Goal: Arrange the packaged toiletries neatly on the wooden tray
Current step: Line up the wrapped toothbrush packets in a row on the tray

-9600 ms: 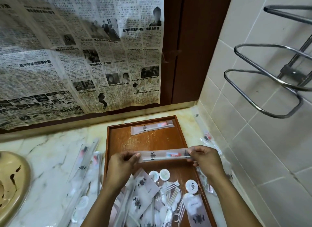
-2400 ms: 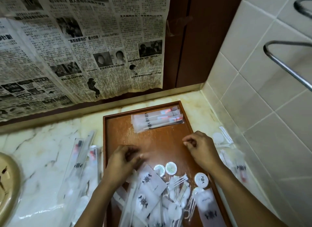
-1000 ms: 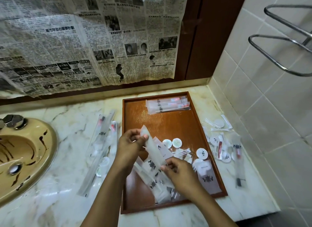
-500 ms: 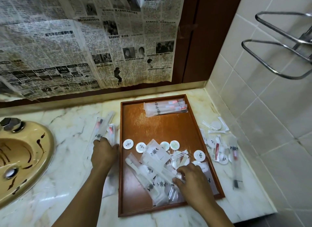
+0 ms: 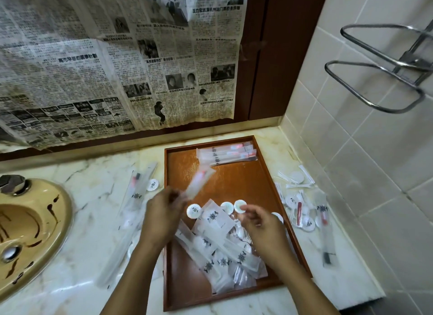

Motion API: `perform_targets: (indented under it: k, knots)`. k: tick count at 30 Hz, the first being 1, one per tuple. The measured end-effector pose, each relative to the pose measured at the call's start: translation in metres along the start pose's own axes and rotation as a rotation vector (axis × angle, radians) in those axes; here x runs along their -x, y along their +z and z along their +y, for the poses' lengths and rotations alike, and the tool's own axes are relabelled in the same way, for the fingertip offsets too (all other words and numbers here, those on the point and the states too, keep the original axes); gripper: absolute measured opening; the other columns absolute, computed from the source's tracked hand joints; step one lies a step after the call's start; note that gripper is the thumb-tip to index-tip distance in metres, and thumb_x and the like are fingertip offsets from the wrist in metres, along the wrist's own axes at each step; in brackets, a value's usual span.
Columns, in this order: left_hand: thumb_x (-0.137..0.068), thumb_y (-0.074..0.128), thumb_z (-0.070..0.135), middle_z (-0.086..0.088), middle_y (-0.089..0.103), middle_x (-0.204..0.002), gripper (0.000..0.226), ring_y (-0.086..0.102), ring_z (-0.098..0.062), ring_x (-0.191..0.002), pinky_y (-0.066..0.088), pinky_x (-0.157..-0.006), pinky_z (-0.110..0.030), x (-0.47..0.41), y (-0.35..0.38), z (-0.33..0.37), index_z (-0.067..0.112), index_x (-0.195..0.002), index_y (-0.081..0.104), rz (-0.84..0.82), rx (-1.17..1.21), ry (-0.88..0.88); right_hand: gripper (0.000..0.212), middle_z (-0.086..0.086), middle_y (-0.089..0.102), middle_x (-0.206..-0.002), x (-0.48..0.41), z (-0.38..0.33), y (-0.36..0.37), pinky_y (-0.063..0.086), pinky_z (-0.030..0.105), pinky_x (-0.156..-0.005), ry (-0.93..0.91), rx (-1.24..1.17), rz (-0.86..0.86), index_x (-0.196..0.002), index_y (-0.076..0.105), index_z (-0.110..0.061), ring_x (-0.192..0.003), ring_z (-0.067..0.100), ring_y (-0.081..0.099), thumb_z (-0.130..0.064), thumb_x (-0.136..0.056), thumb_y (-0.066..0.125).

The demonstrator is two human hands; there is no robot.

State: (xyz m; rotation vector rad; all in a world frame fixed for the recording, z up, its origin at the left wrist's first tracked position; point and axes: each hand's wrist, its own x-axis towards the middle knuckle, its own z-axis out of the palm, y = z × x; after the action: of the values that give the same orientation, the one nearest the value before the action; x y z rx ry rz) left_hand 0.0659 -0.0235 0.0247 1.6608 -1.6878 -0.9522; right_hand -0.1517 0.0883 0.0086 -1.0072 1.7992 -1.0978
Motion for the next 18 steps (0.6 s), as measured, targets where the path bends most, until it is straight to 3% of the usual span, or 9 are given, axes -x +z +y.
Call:
perform_targets:
  k: [2,4,7,11,14,18]
  knots:
    - [-0.081,0.085,0.020,0.013,0.072,-0.079,0.019,0.067,0.000,-0.075,0.055,-0.067,-0.025,0.005,0.007,0.018,0.028,-0.089,0.070,-0.167,0.001,0.086,0.027,-0.009,0.073,-0.103,-0.009,-0.025,-0.001,0.057,0.027,-0.080,0.060,-0.220,-0.059,-0.119,0.061,-0.040,-0.093,0.004,0.069,-0.040,-0.093,0.065]
    - [-0.077,0.088,0.017,0.018,0.072,-0.085,0.026,0.067,0.002,-0.081,0.055,-0.068,-0.020,0.009,0.012,0.036,0.030,-0.092,0.070,-0.273,0.017,0.153,0.027,-0.006,0.074,-0.103,-0.021,-0.043,-0.004,0.058,0.030,-0.072,0.098,-0.384,-0.072,-0.120,0.062,-0.036,-0.087,0.012,0.071,-0.037,-0.094,0.063]
    - [-0.075,0.089,0.016,0.015,0.073,-0.091,0.031,0.068,-0.002,-0.087,0.053,-0.070,-0.014,0.010,0.015,0.048,0.031,-0.096,0.072,-0.359,0.048,0.208,0.016,0.000,0.074,-0.095,-0.038,-0.052,-0.013,0.054,0.032,-0.067,0.084,-0.381,-0.010,-0.109,0.072,-0.025,-0.076,0.017,0.064,-0.024,-0.093,0.068]
    - [-0.074,0.091,0.021,0.010,0.074,-0.090,0.028,0.068,-0.001,-0.083,0.053,-0.068,-0.016,0.006,0.011,0.046,0.027,-0.096,0.074,-0.321,0.049,0.146,0.005,0.005,0.075,-0.088,-0.049,-0.049,-0.032,0.057,0.034,-0.066,0.069,-0.415,0.073,-0.094,0.076,-0.016,-0.071,0.017,0.064,-0.017,-0.089,0.073]
    - [-0.075,0.089,0.021,0.007,0.076,-0.086,0.022,0.069,-0.005,-0.076,0.054,-0.066,-0.020,0.001,0.007,0.042,0.023,-0.093,0.076,-0.301,0.143,0.066,0.007,0.011,0.076,-0.093,-0.052,-0.040,-0.046,0.057,0.034,-0.065,0.098,-0.485,0.173,-0.093,0.077,-0.011,-0.074,0.020,0.065,-0.015,-0.087,0.076]
    - [-0.080,0.082,0.009,-0.005,0.076,-0.081,0.018,0.068,-0.013,-0.067,0.053,-0.059,-0.020,-0.004,0.005,0.048,0.011,-0.097,0.076,-0.301,0.396,-0.039,0.014,0.015,0.075,-0.097,-0.053,-0.032,-0.057,0.057,0.035,-0.068,0.152,-0.558,0.175,-0.097,0.076,-0.008,-0.081,0.023,0.069,-0.017,-0.088,0.074]
